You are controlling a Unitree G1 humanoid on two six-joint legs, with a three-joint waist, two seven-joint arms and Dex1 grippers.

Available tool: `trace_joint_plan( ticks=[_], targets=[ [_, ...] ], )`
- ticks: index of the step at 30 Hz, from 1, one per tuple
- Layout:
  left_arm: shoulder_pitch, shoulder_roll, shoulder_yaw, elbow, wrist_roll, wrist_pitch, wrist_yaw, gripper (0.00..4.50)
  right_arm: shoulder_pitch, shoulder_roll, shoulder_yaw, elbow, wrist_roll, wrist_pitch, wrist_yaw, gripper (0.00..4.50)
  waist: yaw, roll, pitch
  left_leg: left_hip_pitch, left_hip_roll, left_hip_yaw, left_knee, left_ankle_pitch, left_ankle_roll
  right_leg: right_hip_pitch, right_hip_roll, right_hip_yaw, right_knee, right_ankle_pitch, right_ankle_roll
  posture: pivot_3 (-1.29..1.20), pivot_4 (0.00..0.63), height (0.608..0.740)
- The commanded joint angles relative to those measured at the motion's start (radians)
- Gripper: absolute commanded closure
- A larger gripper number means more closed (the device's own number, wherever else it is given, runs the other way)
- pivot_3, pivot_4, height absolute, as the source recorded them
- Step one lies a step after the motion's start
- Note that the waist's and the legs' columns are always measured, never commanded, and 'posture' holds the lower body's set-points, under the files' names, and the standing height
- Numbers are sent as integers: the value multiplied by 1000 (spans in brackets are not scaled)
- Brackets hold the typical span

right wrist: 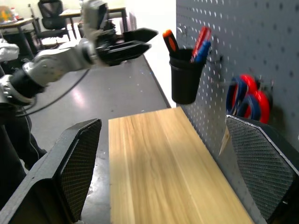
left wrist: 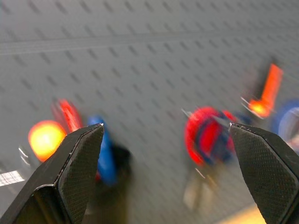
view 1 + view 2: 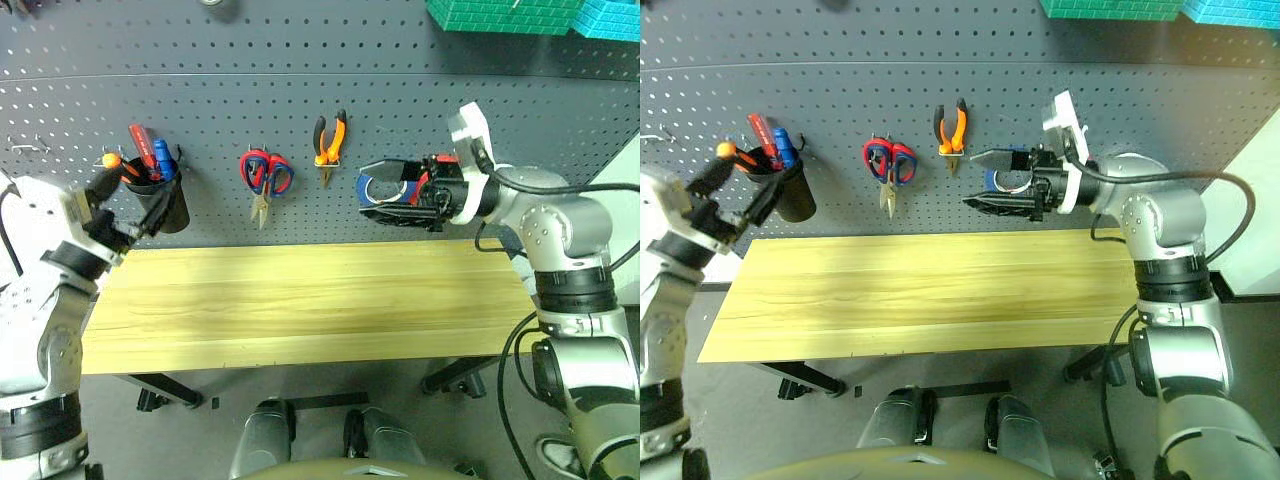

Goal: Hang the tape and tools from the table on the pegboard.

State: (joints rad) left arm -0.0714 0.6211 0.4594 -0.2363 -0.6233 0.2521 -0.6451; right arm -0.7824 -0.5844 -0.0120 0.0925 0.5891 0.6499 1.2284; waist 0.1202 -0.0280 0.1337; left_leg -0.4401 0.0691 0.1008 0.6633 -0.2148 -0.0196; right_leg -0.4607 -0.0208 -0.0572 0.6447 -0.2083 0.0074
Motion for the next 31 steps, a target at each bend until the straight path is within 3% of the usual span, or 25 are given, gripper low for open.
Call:
trace_joint_plan(
  ticks=[1, 6, 15, 21, 26, 31],
  targets=[
    [63, 33, 7, -11, 4, -58, -133, 8, 42, -5, -8, -8, -38, -91, -3, 0, 1, 0, 0, 0, 0, 0, 0, 0, 0, 0, 0, 0, -1, -1, 1, 233, 74, 740],
    [105, -13, -81, 138, 91, -214, -270, 8, 98, 1, 16, 134, -112, -251, 45, 0, 2, 6, -4, -1, 4, 0, -3, 0, 0, 5, 1, -3, -15, 6, 1, 212, 86, 740],
    [74, -30, -222, 268, 145, -338, -460, 8, 162, -6, 62, 312, -213, -421, 118, 0, -11, 7, -3, -2, 4, 4, -4, -1, 1, 0, -3, -3, -15, 5, 2, 151, 107, 740],
    [74, -41, -219, 332, 112, -401, -560, 8, 189, 0, 71, 284, -230, -445, 132, 0, -35, 10, -1, -2, 4, 3, -4, -1, 1, 0, -4, -2, -14, 5, 2, 159, 109, 740],
    [25, -52, -217, 419, 103, -436, -602, 8, 204, 3, 80, 239, -237, -433, 126, 0, -30, 13, 1, -2, 5, 3, -4, -1, 1, -1, -3, -2, -14, 5, 2, 163, 133, 740],
    [20, -60, -233, 426, 108, -425, -605, 8, 229, -8, 73, 212, -247, -431, 111, 0, -30, 14, 2, -2, 7, 3, -4, -1, 1, -1, -4, -2, -15, 5, 2, 128, 115, 740]
  ],
)
